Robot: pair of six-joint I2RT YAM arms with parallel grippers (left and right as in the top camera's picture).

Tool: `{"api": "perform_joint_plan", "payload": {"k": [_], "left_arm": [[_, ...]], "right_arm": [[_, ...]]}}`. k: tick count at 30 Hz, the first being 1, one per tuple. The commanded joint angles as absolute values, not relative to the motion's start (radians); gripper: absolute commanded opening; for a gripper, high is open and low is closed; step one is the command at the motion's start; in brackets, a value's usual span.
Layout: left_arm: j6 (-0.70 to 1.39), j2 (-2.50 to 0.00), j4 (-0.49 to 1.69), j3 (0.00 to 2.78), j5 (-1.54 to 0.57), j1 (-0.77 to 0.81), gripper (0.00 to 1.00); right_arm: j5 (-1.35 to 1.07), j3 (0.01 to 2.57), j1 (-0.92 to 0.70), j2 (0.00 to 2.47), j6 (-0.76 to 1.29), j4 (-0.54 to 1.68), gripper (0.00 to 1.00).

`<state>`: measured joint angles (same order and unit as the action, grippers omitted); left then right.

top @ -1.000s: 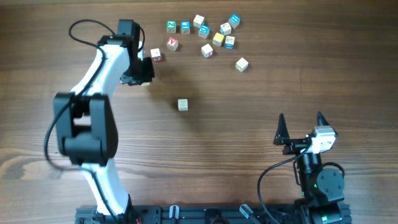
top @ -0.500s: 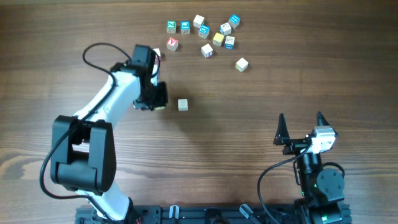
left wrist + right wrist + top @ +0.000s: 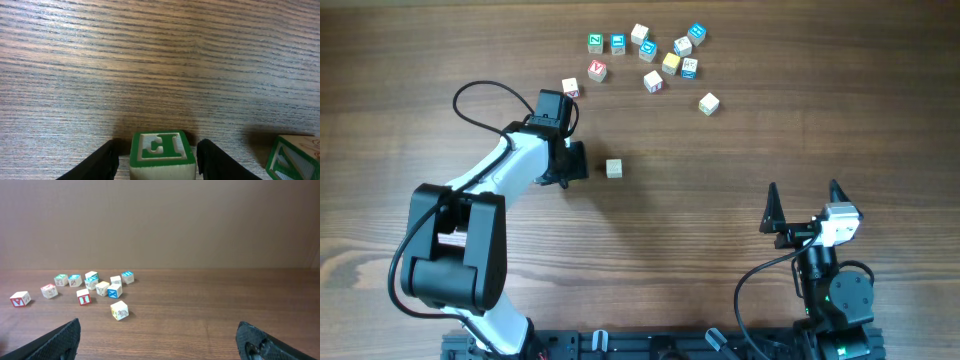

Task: Form a horizontal line

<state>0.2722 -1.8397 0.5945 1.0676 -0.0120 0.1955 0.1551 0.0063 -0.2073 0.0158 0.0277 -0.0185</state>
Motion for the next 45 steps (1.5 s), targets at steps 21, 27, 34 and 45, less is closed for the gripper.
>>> {"api": "perform_joint_plan", "payload": {"k": [21, 27, 34, 45], "left_arm": [[0.27, -1.793, 0.579, 1.047, 0.013, 0.194, 0.22], [0.269, -1.793, 0.582, 1.047, 0.013, 0.194, 0.14], [0.269, -1.793, 0.579, 1.047, 0.014, 0.194, 0.13], [0.27, -1.747, 0.584, 1.048, 0.027, 0.194, 0.31]], "right_arm": [[0.165, 0.005, -0.202, 0.011, 0.019, -0.022, 1.0], [0.165, 0.005, -0.202, 0.011, 0.019, -0.022, 1.0], [0.165, 0.006, -0.202, 0.011, 0.019, -0.022, 1.0], [0.165, 0.005, -0.202, 0.011, 0.019, -0.022, 1.0]]}}
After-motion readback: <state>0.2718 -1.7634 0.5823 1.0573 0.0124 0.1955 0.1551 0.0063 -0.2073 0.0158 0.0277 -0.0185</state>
